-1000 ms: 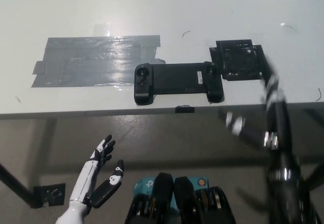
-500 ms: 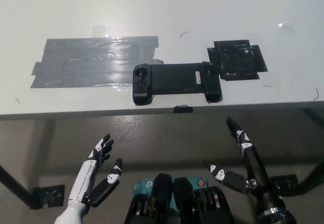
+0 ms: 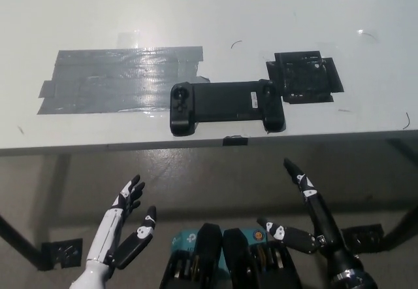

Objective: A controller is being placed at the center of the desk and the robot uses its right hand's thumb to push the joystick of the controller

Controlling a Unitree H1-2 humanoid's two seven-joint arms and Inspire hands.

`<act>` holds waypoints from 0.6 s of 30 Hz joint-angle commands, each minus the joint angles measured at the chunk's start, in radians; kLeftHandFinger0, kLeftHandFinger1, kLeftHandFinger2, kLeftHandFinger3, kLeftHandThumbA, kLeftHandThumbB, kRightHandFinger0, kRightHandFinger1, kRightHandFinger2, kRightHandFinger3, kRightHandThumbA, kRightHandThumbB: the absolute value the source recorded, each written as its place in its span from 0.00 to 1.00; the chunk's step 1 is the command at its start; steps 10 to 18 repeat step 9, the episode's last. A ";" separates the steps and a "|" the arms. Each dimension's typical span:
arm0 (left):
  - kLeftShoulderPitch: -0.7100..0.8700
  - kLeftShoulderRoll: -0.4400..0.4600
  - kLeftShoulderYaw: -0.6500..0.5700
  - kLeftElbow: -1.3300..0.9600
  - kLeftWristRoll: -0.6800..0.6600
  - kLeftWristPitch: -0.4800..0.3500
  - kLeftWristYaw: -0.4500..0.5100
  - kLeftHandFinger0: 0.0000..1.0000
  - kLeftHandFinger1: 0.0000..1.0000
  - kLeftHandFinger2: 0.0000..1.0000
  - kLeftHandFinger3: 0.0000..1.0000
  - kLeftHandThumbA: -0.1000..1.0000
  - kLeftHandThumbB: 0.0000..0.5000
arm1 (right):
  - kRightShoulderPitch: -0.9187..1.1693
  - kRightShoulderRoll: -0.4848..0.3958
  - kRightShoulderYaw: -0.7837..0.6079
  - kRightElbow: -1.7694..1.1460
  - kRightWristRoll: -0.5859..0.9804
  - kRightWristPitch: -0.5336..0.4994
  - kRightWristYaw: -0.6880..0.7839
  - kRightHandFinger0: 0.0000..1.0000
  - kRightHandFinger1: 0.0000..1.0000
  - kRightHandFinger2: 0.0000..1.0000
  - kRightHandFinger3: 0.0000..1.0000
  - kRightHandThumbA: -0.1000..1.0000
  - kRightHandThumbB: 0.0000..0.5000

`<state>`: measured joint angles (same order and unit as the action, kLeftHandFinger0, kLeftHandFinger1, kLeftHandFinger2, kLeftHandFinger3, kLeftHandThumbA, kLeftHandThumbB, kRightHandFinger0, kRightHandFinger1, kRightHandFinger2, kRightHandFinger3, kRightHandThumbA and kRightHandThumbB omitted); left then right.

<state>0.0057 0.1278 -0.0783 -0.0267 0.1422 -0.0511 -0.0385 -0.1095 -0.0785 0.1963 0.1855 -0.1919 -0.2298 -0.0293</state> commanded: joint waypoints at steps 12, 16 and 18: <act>-0.004 0.011 0.010 -0.027 0.009 -0.014 0.000 1.00 1.00 1.00 1.00 0.55 0.00 | -0.034 0.001 0.006 -0.010 -0.024 -0.047 0.017 1.00 1.00 1.00 1.00 0.84 0.35; -0.004 0.011 0.010 -0.027 0.009 -0.014 0.000 1.00 1.00 1.00 1.00 0.55 0.00 | -0.034 0.001 0.006 -0.010 -0.024 -0.047 0.017 1.00 1.00 1.00 1.00 0.84 0.35; -0.004 0.011 0.010 -0.027 0.009 -0.014 0.000 1.00 1.00 1.00 1.00 0.55 0.00 | -0.034 0.001 0.006 -0.010 -0.024 -0.047 0.017 1.00 1.00 1.00 1.00 0.84 0.35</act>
